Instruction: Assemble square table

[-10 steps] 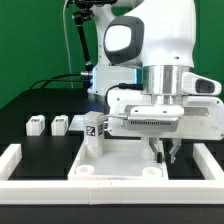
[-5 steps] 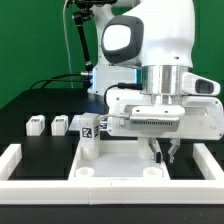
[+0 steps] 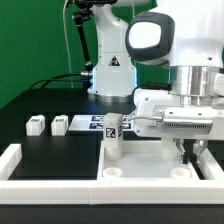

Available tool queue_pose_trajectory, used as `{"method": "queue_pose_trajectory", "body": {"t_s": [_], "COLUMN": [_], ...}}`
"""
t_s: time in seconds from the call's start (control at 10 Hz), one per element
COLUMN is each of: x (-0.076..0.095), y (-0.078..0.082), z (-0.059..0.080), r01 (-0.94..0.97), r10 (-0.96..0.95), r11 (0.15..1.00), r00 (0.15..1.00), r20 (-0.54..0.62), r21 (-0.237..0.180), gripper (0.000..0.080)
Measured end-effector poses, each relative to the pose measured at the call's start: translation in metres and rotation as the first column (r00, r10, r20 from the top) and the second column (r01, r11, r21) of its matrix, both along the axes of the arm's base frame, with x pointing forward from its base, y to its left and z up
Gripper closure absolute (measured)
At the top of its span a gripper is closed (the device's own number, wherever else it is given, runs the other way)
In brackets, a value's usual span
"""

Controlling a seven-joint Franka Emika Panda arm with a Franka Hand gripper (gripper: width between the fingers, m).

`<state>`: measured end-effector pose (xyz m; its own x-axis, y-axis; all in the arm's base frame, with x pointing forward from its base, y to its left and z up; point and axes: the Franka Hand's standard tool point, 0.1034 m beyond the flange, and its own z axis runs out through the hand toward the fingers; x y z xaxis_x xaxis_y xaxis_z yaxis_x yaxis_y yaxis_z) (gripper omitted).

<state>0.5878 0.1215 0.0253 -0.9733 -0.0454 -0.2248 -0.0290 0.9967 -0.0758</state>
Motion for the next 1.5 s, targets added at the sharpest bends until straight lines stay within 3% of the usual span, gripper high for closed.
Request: {"method": "queue_pose_trajectory", "body": {"t_s": [0.5,0.9,1.1,1.2,1.3,1.4,1.5], "x": [0.001,0.0,0.0,-0.001,-0.001,-0.001,-0.001], "y": [0.008,0.003,-0.008,-0.014,-0.019,-0.022,-0.023], "z": [0.001,0.0,-0.001,-0.002,-0.003,-0.004,-0.004], "r01": [0.017,0.025,0.039,0.046,0.052,0.055,0.057], "r10": [-0.021,-0.029,-0.045,-0.053,-0.06,-0.063,-0.065], "r11": [0.998,0.997,0.995,0.994,0.993,0.992,0.992], "r00": [0.999,0.998,0.997,0.996,0.996,0.995,0.995], "r20": [-0.05,-0.056,-0.063,-0.068,-0.073,-0.074,-0.074], "r21": [-0.064,-0.07,-0.088,-0.098,-0.108,-0.111,-0.112], "gripper": [0.0736,0.0736,0.049,0.049,0.0294,0.0195,0.0164]}}
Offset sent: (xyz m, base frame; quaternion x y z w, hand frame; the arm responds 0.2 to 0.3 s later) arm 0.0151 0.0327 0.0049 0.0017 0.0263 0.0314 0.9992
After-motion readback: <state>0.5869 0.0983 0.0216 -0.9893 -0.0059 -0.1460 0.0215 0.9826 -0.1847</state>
